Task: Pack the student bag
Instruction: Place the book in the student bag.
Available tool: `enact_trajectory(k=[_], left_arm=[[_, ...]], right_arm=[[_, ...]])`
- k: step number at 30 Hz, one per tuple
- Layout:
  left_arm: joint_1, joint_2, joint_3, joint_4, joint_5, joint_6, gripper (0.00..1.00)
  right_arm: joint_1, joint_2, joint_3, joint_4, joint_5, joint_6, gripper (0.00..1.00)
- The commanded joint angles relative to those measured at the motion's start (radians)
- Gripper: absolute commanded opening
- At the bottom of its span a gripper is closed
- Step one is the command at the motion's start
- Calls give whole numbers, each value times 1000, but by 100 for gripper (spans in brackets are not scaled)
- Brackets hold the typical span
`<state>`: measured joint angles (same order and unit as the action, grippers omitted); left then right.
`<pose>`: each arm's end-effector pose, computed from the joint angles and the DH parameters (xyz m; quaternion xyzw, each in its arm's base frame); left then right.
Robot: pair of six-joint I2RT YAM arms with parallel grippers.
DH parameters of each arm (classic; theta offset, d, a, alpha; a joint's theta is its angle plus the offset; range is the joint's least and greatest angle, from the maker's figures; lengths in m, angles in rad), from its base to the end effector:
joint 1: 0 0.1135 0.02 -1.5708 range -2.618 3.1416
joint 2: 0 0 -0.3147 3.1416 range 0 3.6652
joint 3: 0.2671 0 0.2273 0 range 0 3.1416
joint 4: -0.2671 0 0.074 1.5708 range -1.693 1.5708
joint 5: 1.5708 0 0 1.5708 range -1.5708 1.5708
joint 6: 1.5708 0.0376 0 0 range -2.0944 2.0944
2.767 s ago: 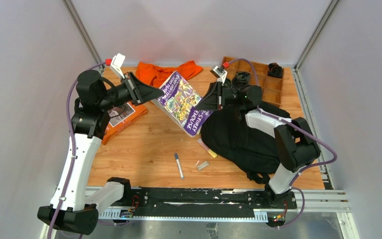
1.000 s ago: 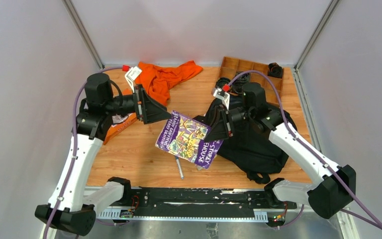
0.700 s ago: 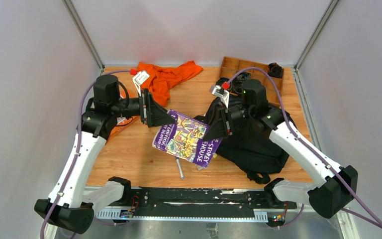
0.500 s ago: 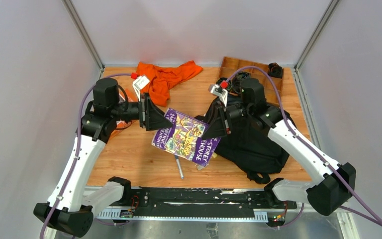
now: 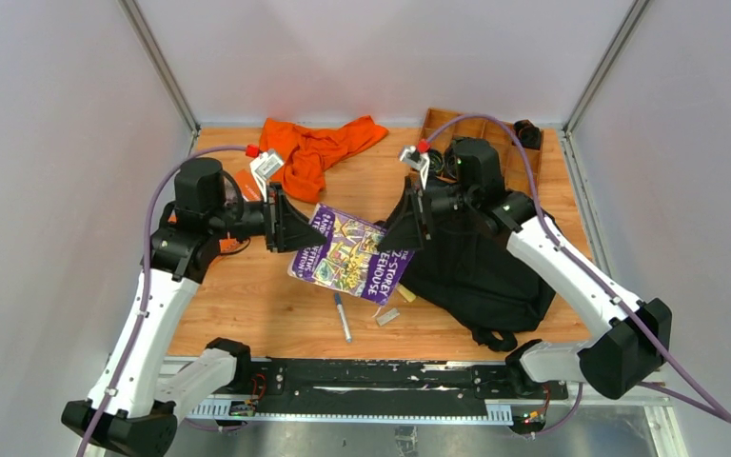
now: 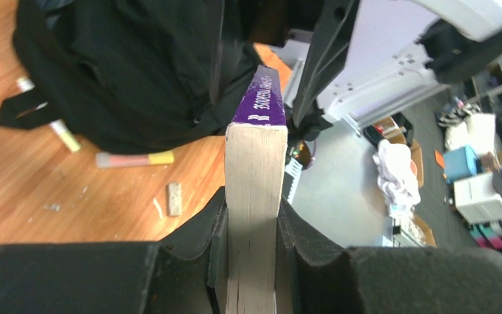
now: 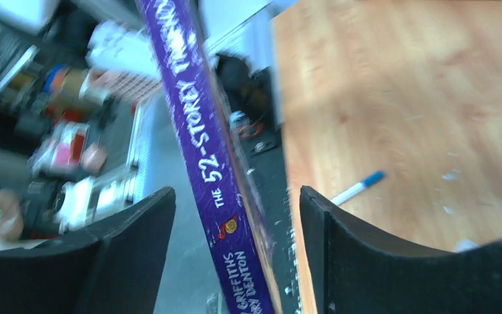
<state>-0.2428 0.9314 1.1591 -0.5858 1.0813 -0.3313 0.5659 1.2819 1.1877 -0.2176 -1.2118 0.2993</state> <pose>0.1067 -0.0606 0.4418 0.2619 0.7168 -0.5440 0.3489 0.1814 0.1569 0.4275 -0.4206 0.6140 0.6208 0.2464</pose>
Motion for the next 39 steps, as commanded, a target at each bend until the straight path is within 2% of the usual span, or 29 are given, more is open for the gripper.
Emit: enact_trajectory(k=[1,6,7,10,12,19,24,29,32,36,38,39], left_arm=[[23,36,22,-85,-237,14,0],[40,87,65,-165,-469,-8,0],[40,81,64,-165,-528,-18,0],[40,60,55,-170,-676,-37,0],[40,55,51,-169,-711,-38,0],[40,38,19,-142,-706,-68,0],[40,6,-8,-106,-687,-80,0],[40,12,-32,-97,-654,-79,0],[40,25,-48,-95,-631,-84,0],[40,37,-62,-96,-632,-90,0],[40,55,-59,-105,-628,-98,0],[40,67,-59,-103,-611,-104,0]], right_arm=[[-53,-6,50,-101,406,3,80],[-99,-33,0,-224,935,75,82],[-98,-28,-5,-242,999,92,81],[-89,24,1,-273,1068,110,76],[-75,74,17,-279,1100,128,78],[-20,243,114,-290,1235,171,83],[-14,325,174,-310,1229,176,83],[10,375,178,-325,1295,177,82],[18,393,172,-346,1326,182,75],[18,370,146,-343,1330,188,55],[18,351,135,-339,1333,194,40],[17,338,131,-336,1338,194,29]])
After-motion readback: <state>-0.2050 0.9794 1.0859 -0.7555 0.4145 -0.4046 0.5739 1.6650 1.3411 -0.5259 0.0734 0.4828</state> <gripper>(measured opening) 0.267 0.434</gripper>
